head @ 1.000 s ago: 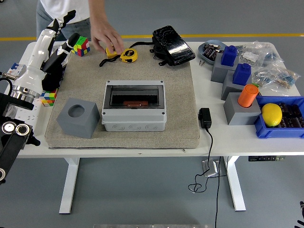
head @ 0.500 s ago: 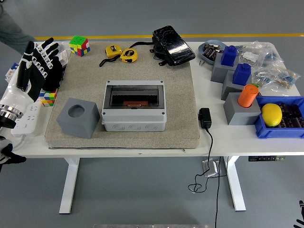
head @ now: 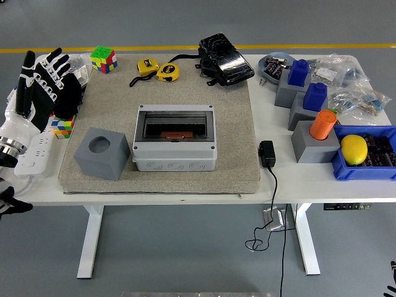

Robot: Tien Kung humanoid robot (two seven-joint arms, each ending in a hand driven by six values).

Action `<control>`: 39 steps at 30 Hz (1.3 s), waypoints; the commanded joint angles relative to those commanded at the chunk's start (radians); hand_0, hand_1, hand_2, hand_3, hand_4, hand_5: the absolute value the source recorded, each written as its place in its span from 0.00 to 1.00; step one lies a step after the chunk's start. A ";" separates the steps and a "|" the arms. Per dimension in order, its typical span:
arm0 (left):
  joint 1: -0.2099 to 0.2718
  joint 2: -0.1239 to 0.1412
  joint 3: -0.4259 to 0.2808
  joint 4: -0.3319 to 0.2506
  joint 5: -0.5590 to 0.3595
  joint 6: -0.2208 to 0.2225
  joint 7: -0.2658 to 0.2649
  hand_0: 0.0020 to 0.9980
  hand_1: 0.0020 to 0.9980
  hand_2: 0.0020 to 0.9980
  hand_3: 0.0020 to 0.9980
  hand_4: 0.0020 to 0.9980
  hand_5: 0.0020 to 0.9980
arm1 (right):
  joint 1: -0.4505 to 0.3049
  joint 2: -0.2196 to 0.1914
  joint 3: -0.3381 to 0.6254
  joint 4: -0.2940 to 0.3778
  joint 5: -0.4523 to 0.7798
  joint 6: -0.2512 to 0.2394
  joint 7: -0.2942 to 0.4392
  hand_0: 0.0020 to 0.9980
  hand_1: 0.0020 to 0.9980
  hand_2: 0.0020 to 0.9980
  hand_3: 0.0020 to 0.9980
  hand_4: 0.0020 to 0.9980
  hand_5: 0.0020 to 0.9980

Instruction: Fetch the battery,place it into the box,close the lid of the box

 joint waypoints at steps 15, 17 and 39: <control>-0.004 -0.003 0.005 -0.001 0.000 0.019 0.006 0.93 0.93 0.90 0.90 1.00 1.00 | 0.002 0.003 0.004 0.000 0.000 -0.001 0.001 0.84 0.81 0.77 0.79 1.00 1.00; -0.002 -0.002 0.004 -0.001 -0.001 0.023 0.005 0.93 0.93 0.90 0.90 1.00 1.00 | 0.001 0.004 0.007 0.000 -0.001 -0.003 0.002 0.84 0.81 0.77 0.79 1.00 1.00; -0.010 -0.001 0.013 -0.001 0.006 0.034 0.012 0.92 0.92 0.90 0.90 1.00 1.00 | 0.006 0.003 0.008 0.000 0.002 -0.004 0.003 0.84 0.81 0.77 0.79 1.00 1.00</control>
